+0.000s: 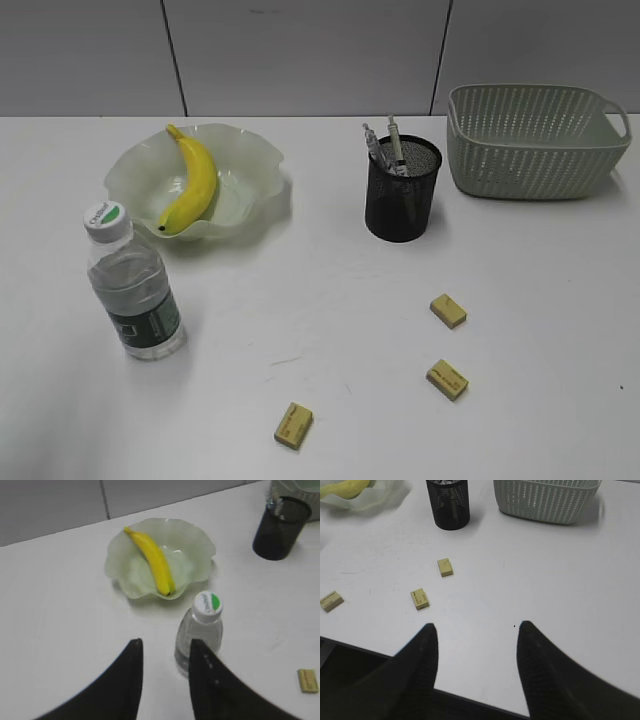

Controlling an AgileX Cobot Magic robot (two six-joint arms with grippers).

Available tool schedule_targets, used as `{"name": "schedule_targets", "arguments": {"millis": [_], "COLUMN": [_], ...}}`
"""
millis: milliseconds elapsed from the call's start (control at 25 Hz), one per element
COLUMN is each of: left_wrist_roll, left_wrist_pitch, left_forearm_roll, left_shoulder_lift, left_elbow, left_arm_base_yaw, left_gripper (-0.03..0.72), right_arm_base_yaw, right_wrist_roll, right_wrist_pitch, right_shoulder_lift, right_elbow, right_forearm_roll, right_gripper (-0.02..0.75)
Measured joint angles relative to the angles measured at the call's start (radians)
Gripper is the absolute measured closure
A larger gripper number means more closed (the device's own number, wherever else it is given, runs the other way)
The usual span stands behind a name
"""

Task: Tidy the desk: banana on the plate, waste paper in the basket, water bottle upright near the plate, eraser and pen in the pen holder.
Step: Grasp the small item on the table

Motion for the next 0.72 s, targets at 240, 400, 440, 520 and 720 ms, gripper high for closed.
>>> {"name": "schedule_targets", "arguments": {"millis": [240,400,440,520,720], "left_wrist_roll": [0.120,-0.148,-0.251,-0.380,-0.471], "left_wrist_pitch": [-0.071,-0.083,-0.053,0.004,-0.002], "left_forearm_roll": [-0.107,0.028,0.091,0.165,0.166], "left_shoulder_lift": [0.513,0.808,0.877,1.036,1.285], "left_elbow": [-0.220,-0.358,-0.386,-0.414,-0.416], "left_arm_base_yaw": [-0.234,-0.580,-0.643,-0.753,-0.829], "left_gripper": [0.451,0.444,0.426,0.359,0.153], "right_arm_base_yaw": [0.000,0.000,0.000,0.000,0.000], "right_wrist_roll": [0.010,0.010,0.010,0.010,0.010], "right_wrist_pitch": [-0.016,-0.017,-0.017,-0.017,-0.017], "right_shoulder_lift": [-0.002,-0.002,-0.002,-0.002,-0.002], "right_elbow": [0.001,0.001,0.001,0.001,0.001], "right_forearm_roll": [0.005,0.005,0.005,0.005,0.005], "right_gripper": [0.356,0.386,0.391,0.402,0.416]}}
